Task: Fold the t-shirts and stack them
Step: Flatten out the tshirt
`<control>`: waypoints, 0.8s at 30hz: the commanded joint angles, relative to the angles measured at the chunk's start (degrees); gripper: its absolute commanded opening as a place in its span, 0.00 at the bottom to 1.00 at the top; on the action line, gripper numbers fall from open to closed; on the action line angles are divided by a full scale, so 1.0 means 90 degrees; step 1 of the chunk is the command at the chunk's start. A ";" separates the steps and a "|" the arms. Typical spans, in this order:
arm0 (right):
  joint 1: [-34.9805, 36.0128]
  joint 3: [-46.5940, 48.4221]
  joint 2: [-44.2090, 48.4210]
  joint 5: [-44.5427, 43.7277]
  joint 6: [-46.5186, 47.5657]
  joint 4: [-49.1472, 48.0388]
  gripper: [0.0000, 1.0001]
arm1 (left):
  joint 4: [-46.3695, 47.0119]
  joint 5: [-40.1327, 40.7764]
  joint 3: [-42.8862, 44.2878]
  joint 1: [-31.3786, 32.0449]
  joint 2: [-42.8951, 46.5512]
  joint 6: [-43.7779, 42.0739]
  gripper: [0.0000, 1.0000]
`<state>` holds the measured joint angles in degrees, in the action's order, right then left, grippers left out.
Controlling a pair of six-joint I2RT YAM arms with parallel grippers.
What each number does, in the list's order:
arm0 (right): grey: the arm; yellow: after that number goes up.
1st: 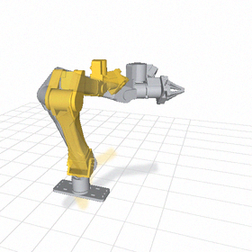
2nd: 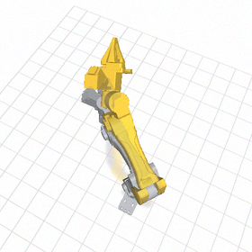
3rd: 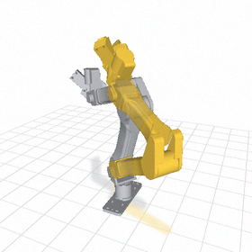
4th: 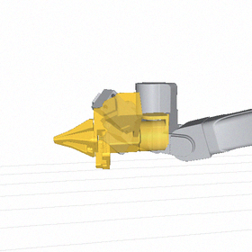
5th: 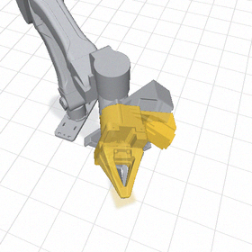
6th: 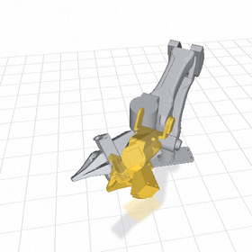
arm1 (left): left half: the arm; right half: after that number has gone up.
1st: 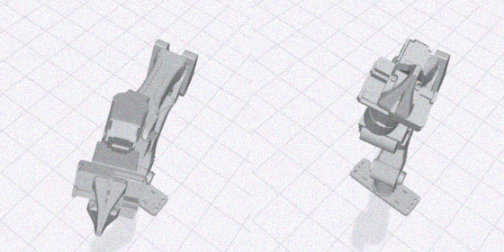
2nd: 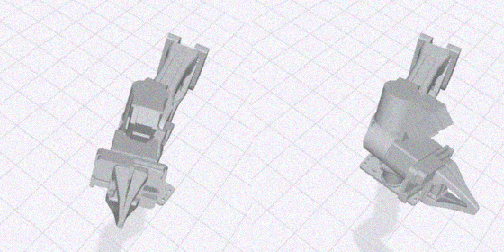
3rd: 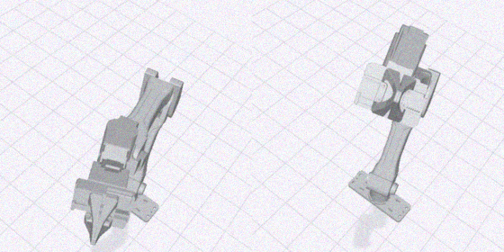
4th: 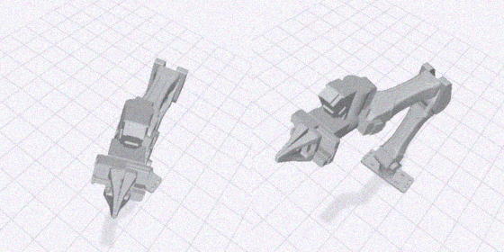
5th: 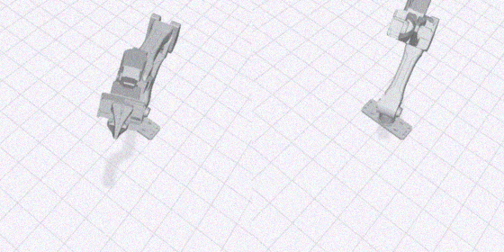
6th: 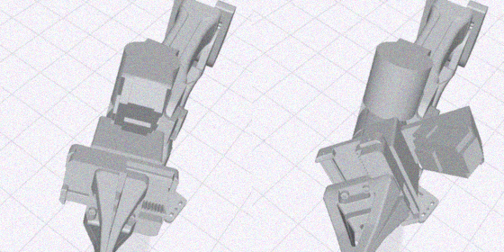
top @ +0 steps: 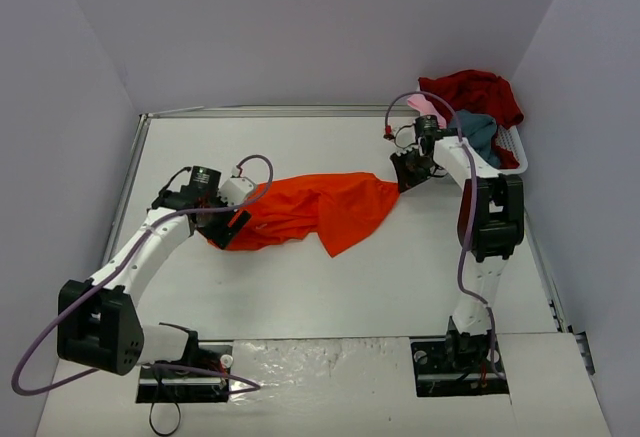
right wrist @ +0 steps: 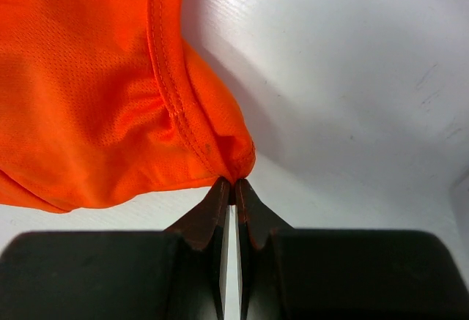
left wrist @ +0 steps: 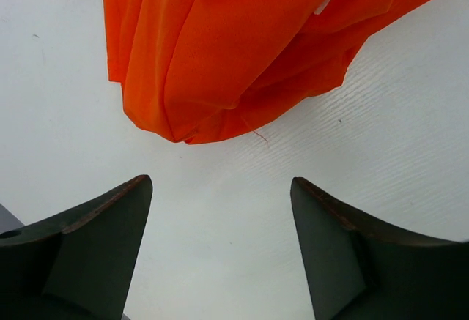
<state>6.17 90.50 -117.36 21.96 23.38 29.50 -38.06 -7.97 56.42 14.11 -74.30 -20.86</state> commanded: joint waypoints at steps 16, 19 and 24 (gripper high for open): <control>0.0085 -0.0104 0.0140 -0.0086 -0.0097 0.0053 0.00 | 0.1143 0.1178 -0.0644 -0.0064 -0.0640 -0.0114 0.49; 0.0085 -0.0104 0.0120 -0.0086 -0.0097 0.0053 0.00 | 0.1251 0.1285 -0.0625 -0.0064 -0.0757 -0.0055 0.49; 0.0085 -0.0104 0.0091 -0.0105 -0.0088 0.0053 0.00 | 0.1455 0.1354 -0.0595 -0.0064 -0.0894 0.0052 0.49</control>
<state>6.79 90.08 -117.38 21.41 22.63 28.88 -27.03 2.48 50.22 14.06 -82.39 -21.76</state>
